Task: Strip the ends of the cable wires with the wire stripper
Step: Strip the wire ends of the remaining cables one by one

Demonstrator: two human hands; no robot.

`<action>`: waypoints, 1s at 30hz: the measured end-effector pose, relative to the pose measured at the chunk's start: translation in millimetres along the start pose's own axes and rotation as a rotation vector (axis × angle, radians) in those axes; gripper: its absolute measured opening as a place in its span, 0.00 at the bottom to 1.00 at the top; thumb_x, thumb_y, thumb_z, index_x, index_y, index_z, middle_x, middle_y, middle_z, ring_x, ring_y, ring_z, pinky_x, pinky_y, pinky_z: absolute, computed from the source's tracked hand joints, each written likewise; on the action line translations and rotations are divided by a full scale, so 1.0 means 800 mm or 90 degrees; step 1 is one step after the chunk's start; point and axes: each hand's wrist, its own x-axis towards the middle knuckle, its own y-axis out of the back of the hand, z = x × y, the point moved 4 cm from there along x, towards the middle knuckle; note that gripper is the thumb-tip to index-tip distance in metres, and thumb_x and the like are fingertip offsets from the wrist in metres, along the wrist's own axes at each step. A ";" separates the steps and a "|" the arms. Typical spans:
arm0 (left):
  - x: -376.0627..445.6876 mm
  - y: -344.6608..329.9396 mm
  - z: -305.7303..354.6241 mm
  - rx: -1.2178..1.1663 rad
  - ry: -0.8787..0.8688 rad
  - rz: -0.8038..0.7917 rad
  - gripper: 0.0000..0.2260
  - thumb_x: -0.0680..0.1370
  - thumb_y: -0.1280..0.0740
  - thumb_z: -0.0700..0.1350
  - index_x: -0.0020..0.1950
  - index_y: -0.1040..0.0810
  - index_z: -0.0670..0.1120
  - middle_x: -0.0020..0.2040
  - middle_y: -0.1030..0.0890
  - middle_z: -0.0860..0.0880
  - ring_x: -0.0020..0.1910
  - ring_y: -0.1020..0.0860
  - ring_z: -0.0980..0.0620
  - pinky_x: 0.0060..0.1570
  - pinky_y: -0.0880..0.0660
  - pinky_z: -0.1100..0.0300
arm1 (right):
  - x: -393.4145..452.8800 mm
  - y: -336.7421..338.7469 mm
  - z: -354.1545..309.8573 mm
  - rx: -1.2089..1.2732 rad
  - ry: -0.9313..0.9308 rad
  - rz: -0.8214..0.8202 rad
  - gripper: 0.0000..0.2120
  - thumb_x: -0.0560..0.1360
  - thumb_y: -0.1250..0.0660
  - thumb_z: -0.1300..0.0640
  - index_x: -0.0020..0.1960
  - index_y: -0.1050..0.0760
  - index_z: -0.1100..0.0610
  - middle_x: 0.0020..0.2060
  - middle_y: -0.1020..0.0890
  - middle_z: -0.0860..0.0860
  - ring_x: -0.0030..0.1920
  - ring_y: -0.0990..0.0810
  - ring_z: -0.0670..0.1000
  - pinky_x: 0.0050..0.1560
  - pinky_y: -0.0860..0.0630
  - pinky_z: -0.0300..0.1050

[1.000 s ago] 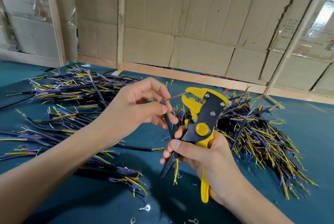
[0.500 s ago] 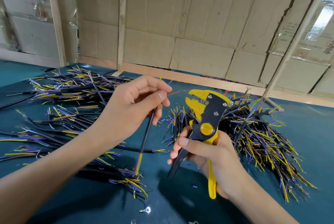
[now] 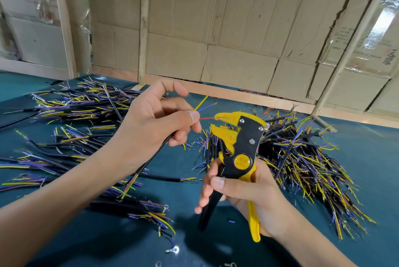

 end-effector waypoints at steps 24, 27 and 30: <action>-0.001 -0.005 0.000 -0.001 0.042 0.003 0.16 0.68 0.32 0.31 0.50 0.34 0.44 0.30 0.23 0.39 0.19 0.37 0.51 0.23 0.37 0.63 | 0.002 -0.003 0.002 -0.043 -0.005 0.025 0.03 0.65 0.31 0.64 0.35 0.23 0.64 0.27 0.23 0.59 0.27 0.22 0.58 0.33 0.21 0.59; 0.000 -0.006 0.001 0.003 0.039 -0.007 0.16 0.69 0.32 0.31 0.50 0.34 0.44 0.30 0.22 0.39 0.20 0.35 0.51 0.23 0.36 0.62 | 0.001 -0.005 0.003 -0.008 0.007 0.083 0.03 0.58 0.34 0.61 0.29 0.26 0.61 0.22 0.29 0.57 0.21 0.29 0.54 0.25 0.25 0.45; -0.001 -0.004 0.002 0.009 0.033 -0.017 0.15 0.71 0.32 0.32 0.50 0.35 0.44 0.32 0.22 0.39 0.21 0.34 0.50 0.23 0.36 0.61 | 0.003 -0.008 0.005 0.067 -0.011 0.060 0.07 0.59 0.30 0.60 0.35 0.24 0.63 0.27 0.26 0.59 0.26 0.25 0.57 0.30 0.21 0.51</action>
